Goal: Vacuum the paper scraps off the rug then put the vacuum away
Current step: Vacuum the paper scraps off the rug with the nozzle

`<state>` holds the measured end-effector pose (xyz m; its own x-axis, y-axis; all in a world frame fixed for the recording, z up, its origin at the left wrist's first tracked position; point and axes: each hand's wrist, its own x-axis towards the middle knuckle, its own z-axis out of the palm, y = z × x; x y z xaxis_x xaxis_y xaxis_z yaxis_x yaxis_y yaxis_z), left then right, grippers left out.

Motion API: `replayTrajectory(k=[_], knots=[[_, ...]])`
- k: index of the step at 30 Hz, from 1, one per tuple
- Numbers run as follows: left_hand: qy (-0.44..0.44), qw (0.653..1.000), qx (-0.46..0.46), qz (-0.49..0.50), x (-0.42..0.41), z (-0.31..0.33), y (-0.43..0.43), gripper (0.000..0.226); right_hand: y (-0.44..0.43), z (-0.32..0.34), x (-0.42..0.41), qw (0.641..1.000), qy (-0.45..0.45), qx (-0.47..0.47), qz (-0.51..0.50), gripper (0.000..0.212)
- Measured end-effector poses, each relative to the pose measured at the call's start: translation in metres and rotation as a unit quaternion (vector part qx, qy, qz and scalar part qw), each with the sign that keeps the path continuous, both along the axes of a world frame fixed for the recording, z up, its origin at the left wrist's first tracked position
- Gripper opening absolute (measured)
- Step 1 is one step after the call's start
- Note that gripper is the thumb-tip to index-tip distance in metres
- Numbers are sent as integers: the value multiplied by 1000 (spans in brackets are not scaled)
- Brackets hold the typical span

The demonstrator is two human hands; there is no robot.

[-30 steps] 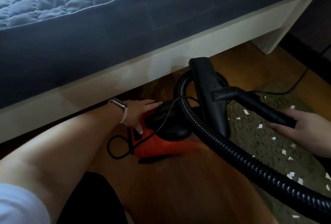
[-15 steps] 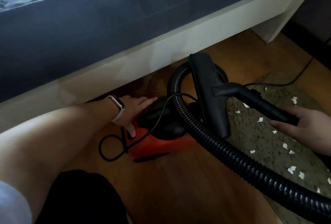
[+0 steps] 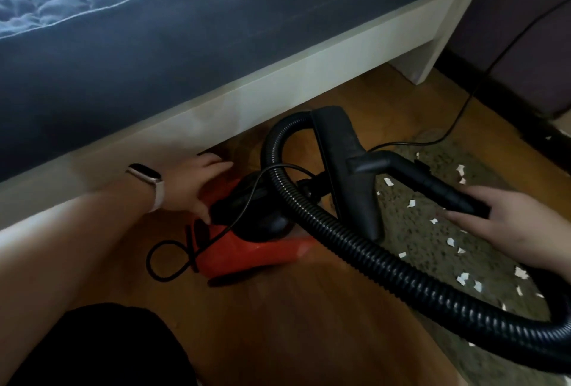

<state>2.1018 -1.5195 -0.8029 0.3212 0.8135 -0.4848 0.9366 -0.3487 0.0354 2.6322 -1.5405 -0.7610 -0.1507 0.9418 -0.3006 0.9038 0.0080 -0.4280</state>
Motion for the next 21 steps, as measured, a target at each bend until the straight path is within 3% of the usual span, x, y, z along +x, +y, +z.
replayTrajectory(k=[4,8,11,13,15,19,21], knots=[[-120,982,144,-17,31,49,-6,67,-9,16,6,1000,11,-17,-22,37],[-243,937,228,-102,105,86,-16,50,-18,28,23,999,17,-11,-42,40],[-262,936,131,-195,173,88,-19,67,-25,29,36,998,5,-12,-55,33],[-189,958,-5,-214,211,76,-19,79,-28,28,45,998,0,-10,-61,26],[-98,964,-73,-234,230,56,-13,75,-29,27,58,998,-22,-1,-62,23],[-84,969,-36,-229,229,29,7,65,-33,21,97,993,-65,7,-93,25],[-125,965,-6,-232,224,18,12,43,-39,16,117,990,-86,5,-112,26]])
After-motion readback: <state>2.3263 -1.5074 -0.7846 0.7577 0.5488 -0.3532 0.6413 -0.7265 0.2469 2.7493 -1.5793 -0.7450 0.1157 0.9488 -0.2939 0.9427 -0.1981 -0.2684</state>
